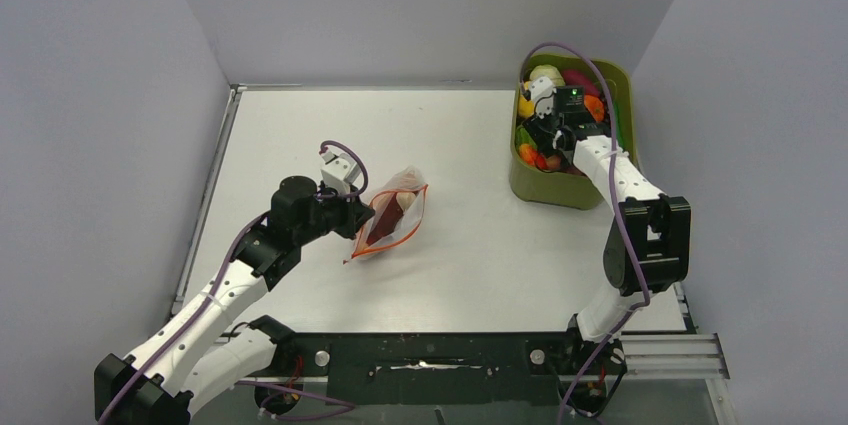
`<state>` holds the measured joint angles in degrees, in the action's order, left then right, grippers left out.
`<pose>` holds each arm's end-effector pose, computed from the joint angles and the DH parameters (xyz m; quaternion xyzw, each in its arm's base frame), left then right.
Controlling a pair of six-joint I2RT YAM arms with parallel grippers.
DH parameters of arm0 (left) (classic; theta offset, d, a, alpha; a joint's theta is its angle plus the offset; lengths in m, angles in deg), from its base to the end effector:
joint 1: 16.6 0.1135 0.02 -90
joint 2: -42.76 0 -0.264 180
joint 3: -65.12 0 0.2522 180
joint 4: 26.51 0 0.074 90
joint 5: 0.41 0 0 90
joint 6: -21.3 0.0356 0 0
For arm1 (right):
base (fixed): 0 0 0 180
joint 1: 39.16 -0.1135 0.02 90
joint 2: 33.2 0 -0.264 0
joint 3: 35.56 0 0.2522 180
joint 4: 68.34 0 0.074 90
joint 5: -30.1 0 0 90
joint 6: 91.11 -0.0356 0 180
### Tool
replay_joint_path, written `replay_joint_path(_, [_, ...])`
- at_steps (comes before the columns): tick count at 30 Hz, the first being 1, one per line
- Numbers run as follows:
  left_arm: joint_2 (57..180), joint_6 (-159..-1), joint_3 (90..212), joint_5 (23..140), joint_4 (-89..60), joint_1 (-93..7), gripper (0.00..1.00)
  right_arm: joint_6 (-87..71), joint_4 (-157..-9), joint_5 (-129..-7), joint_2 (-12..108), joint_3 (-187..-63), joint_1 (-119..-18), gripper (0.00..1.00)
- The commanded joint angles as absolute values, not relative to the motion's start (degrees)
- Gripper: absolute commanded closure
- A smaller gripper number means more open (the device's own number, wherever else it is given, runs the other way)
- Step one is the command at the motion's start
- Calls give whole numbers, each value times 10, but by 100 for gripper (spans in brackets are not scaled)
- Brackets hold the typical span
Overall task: Place the food in the zip-top bag and seal the zipper
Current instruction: Pick up the fake vegetable from the bin.
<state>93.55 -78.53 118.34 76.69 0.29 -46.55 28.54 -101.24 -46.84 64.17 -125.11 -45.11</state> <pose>0.1729 -0.1088 0.2839 0.2058 0.8116 -0.2720 0.4743 0.3848 0.0320 0.2701 -0.2309 0.8743 -0.1862 0.3842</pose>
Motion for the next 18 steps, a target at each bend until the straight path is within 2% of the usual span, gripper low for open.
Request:
replay_joint_path(1, [926,-784,1186,756,-35,-466,100,291,-990,-479,629,-1251,-447,37])
replay_joint_path(3, [926,-784,1185,758,-35,-466,100,288,-987,-479,620,-1246,-447,42])
replay_joint_path(18, [920,-782,1184,775,-35,-464,100,241,-957,-474,524,-1212,-464,55])
